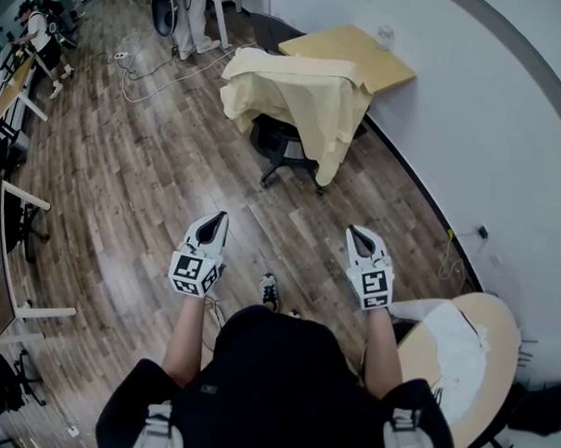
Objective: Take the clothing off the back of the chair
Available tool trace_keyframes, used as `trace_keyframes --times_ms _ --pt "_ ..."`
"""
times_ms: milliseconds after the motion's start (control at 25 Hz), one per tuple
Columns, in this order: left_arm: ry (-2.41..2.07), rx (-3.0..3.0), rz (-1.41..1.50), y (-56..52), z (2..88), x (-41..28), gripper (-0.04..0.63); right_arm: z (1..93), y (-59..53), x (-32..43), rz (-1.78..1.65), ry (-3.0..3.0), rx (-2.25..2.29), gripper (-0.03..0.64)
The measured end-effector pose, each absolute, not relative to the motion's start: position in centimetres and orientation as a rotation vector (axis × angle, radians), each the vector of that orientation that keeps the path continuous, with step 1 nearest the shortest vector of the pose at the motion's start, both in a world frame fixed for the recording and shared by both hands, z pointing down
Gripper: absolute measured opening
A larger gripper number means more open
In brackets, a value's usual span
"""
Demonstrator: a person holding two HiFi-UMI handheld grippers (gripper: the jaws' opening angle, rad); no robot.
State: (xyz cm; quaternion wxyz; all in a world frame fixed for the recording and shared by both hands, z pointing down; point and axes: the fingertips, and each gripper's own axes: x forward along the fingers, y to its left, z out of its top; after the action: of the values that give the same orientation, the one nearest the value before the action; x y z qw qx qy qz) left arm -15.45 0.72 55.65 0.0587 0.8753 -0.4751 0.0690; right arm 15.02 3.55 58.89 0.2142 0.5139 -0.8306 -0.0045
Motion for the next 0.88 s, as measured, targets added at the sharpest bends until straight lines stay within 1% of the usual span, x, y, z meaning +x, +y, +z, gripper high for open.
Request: trace_keyframes --times_ms 880 --pt "-1.335 2.702 0.174 -11.1 56.6 -16.7 0.002 60.3 -5.5 13.2 0.018 -2.228 1.513 -0.006"
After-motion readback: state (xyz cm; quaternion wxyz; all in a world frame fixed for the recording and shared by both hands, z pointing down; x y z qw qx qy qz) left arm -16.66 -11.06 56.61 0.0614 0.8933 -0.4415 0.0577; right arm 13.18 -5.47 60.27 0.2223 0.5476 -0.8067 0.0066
